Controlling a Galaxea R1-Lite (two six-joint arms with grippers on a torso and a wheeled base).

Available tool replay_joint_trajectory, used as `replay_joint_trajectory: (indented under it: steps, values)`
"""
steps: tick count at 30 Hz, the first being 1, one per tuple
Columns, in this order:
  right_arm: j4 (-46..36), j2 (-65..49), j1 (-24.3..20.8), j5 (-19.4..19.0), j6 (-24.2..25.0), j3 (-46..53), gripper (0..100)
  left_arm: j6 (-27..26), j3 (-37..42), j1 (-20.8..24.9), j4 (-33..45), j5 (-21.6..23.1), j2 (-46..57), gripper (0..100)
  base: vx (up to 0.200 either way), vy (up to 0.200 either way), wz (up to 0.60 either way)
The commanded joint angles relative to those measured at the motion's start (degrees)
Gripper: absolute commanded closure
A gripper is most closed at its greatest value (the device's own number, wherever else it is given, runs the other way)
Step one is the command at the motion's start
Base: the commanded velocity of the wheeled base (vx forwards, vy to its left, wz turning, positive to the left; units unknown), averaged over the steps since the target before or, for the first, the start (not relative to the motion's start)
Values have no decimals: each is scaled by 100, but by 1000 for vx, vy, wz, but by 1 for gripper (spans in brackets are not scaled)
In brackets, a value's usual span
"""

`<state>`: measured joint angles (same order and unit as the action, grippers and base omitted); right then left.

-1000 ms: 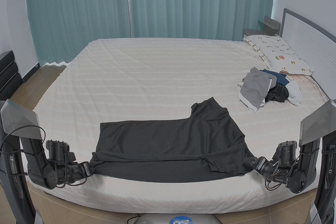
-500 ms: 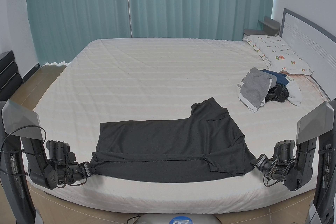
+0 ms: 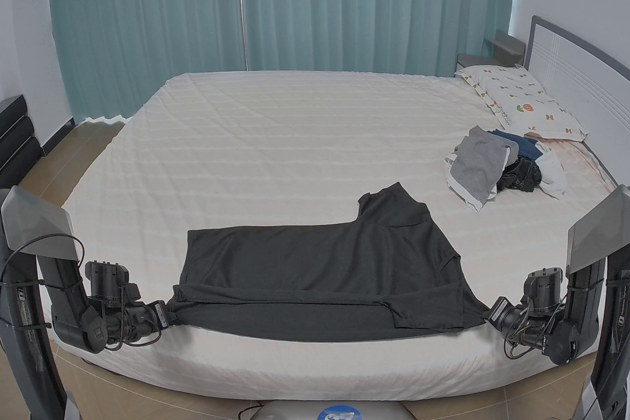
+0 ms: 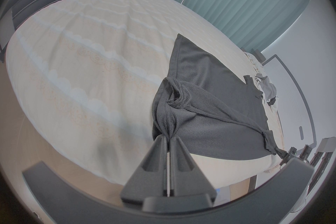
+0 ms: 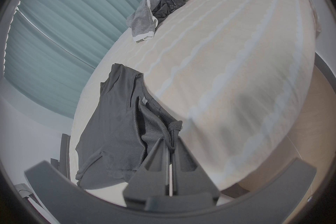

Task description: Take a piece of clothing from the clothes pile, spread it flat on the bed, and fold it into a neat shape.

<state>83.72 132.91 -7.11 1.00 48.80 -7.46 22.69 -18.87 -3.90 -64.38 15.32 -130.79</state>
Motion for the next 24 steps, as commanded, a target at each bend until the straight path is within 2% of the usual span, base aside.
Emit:
replay_joint_trajectory:
  steps: [1,7,15,20,21,24]
  values:
    - [21,-240,-36,-21,-20,254,100,-1,-3,-5,4,-117,80,100,0,0,0]
    - [21,-240,-159,-12,-63,500,100,-10,-3,-5,101,-258,151,100,0,0,0]
    - [21,-161,-212,-3,-354,720,100,-520,-11,-5,1191,-267,414,100,0,0,0]
    - [-49,-125,-230,-12,-424,746,100,-625,-46,-5,1481,-311,449,100,0,0,0]
    - [-49,-55,-239,-3,-433,746,100,-669,-55,3,1569,-522,467,100,0,0,0]
    - [-58,-11,-247,6,-485,746,100,-731,-82,3,1621,-653,467,100,0,0,0]
